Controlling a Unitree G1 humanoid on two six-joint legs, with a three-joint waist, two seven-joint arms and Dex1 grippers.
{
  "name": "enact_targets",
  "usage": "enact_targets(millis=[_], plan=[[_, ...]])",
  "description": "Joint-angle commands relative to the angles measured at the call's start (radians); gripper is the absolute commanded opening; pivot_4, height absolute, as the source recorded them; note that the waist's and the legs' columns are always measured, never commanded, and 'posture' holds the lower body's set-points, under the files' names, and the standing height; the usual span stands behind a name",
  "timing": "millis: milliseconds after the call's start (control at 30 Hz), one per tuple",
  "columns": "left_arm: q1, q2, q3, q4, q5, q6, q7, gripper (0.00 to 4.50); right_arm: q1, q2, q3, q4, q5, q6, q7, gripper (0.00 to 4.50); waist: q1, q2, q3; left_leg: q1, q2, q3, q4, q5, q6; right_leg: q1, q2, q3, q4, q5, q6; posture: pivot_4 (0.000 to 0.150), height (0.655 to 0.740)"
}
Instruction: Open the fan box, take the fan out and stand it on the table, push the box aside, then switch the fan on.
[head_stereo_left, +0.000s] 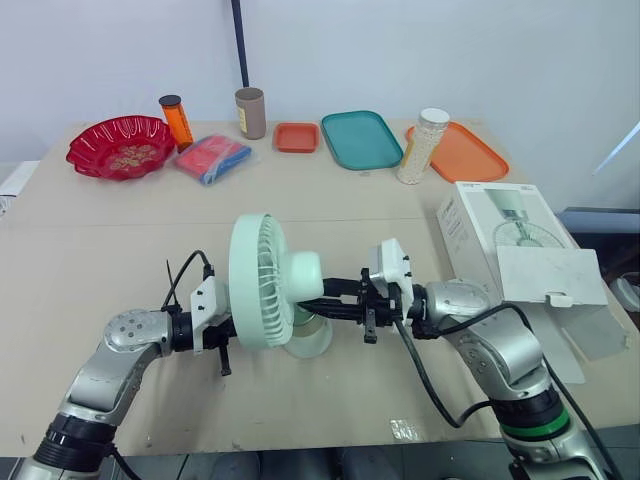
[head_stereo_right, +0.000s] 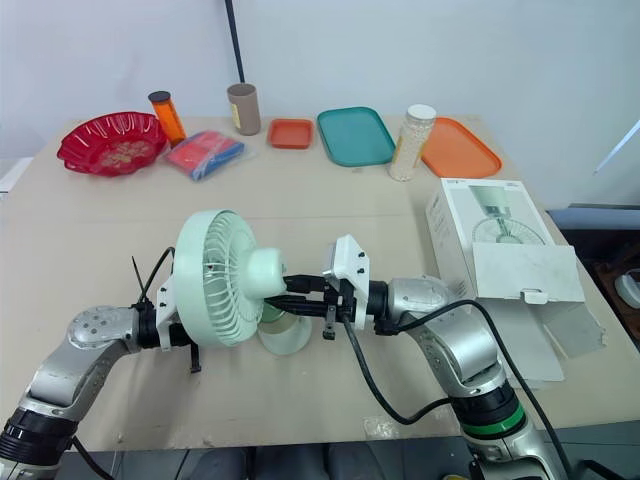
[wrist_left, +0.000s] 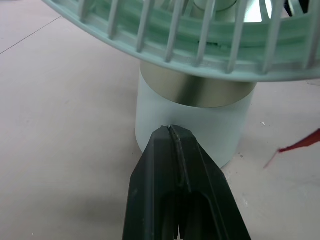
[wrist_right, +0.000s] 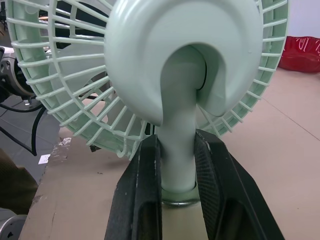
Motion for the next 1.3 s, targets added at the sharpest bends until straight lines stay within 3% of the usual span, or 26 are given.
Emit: enact_targets(millis=[33, 1300], plan=[[0.022, 0.012, 0.017, -0.033, -0.005, -0.022, -0.002, 0.06, -0.002, -0.006, -0.016, -0.049, 0.032, 0.008, 0.000, 0.39, 0.000, 0.000, 0.000, 0.000, 0.000, 0.000, 0.000, 0.000, 0.000, 0.000, 0.000, 0.000, 0.000, 0.000, 0.000, 0.150, 0.7400], [0.010, -0.041, -0.023, -0.053, 0.000, -0.019, 0.013, 0.06, 0.002, -0.008, -0.008, -0.065, 0.043, 0.022, -0.016, 0.39, 0.001, 0.000, 0.000, 0.000, 0.000, 0.000, 0.000, 0.000, 0.000, 0.000, 0.000, 0.000, 0.000, 0.000, 0.000, 0.150, 0.7400]])
